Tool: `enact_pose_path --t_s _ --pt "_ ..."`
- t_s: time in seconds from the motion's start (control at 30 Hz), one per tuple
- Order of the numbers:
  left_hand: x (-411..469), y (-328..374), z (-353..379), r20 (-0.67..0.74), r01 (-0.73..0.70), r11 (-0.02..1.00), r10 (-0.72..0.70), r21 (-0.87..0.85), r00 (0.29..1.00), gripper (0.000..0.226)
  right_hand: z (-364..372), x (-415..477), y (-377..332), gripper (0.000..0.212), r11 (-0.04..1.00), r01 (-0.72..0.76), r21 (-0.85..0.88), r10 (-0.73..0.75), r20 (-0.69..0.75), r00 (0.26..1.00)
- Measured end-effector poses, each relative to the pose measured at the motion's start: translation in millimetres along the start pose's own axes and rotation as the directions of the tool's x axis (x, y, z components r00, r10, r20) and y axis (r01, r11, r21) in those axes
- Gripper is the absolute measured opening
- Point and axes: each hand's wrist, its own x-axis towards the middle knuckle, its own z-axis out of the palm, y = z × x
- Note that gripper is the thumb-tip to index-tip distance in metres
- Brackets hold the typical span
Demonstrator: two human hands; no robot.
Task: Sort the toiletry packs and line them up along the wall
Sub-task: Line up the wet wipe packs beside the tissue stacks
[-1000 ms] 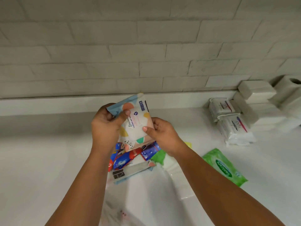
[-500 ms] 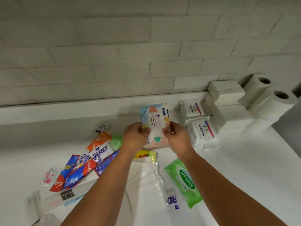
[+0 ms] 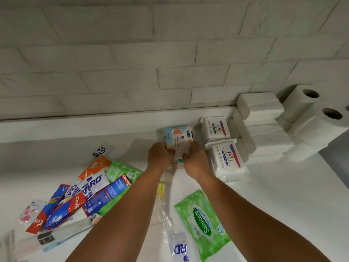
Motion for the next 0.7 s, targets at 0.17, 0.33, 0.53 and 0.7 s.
enact_pose_path --t_s 0.17,0.33,0.53,0.7 --pt "2 3 7 -0.064 0.006 0.999 -0.003 0.050 0.998 0.020 10 19 15 0.039 0.999 -0.031 -0.011 0.031 0.042 0.999" --pt "9 3 10 -0.080 0.011 0.998 -0.006 0.066 0.997 0.025 11 23 13 0.057 0.999 0.003 -0.043 0.000 0.067 0.998" --pt "12 3 11 -0.078 0.019 0.994 -0.010 0.108 0.997 0.031 8 29 11 0.060 0.989 0.019 -0.144 0.000 0.126 0.992" --pt "5 4 -1 -0.075 -0.039 0.980 0.055 0.196 0.996 0.040 -4 10 -9 0.062 0.972 0.093 -0.217 -0.075 0.093 0.993"
